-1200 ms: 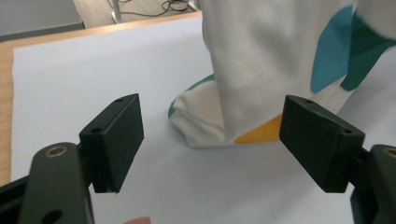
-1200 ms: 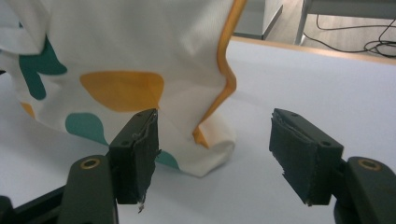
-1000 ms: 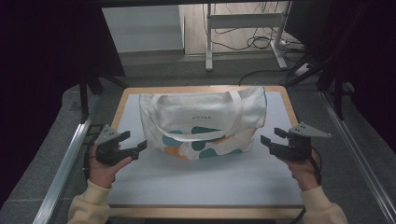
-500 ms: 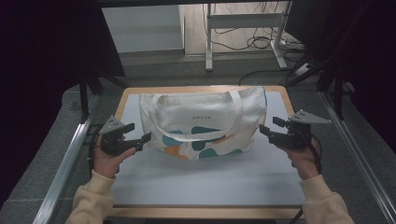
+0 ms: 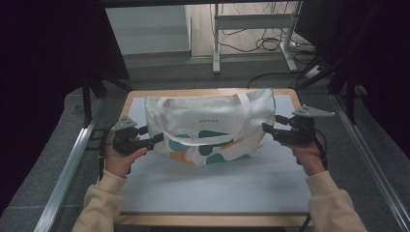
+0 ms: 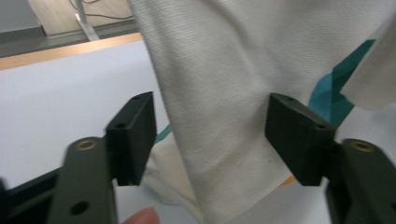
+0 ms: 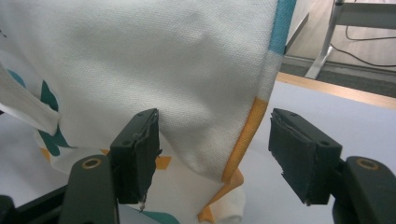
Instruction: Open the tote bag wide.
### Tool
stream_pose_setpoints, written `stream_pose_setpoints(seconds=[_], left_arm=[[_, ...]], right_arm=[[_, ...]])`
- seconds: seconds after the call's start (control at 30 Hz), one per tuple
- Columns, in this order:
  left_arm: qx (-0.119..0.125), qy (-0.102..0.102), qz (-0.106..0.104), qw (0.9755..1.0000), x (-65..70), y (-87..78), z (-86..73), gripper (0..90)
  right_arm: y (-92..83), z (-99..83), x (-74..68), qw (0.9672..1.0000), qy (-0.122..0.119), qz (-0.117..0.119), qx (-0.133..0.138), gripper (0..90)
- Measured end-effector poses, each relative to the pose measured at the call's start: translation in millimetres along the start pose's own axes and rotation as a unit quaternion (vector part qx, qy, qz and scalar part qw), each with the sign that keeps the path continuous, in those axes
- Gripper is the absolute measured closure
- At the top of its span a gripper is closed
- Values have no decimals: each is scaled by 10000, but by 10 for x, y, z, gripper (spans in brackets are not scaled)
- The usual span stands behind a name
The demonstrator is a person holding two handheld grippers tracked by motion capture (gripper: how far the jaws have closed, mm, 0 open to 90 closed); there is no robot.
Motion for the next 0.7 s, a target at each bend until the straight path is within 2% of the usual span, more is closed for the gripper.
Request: stream_pose_setpoints(seconds=[0.07, 0.1, 0.13, 0.17, 0.27, 0.3, 0.43, 0.57, 0.7], left_arm=[[11, -2, -41, 10000, 9, 8, 6, 406], [13, 29, -43, 10000, 12, 14, 13, 452], [13, 29, -43, 10000, 12, 14, 13, 477], [9, 45, -26, 10000, 12, 11, 18, 508], [11, 73, 8, 10000, 13, 1, 22, 638], [11, 73, 8, 10000, 13, 1, 22, 672], [70, 72, 27, 9999, 29, -14, 36, 784], [165, 106, 76, 9998, 38, -49, 46, 840], [220, 147, 80, 9996, 59, -105, 26, 849]], right_arm=[[9, 2, 5, 10000, 37, 43, -14, 340], [24, -2, 11, 9998, 123, 152, -41, 388], [24, -2, 11, 9998, 123, 152, -41, 388], [36, -11, 12, 9997, 152, 199, -71, 450], [51, -32, 38, 9999, -21, -47, -102, 606], [51, -32, 38, 9999, -21, -47, -102, 606], [48, -34, 36, 9999, -69, -123, -53, 757], [9, -15, 7, 9997, -186, -167, 69, 841], [-58, -16, -30, 9992, -299, -150, 204, 851]])
Point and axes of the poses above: each handheld gripper's, and its own axes: y roughly forward along the jaws, z roughly out of its top, x roughly to its right, the point moved 9 cm from there along y, roughly forward along the jaws, and after that the axes turned 14 degrees about y, right-handed, at the moved point
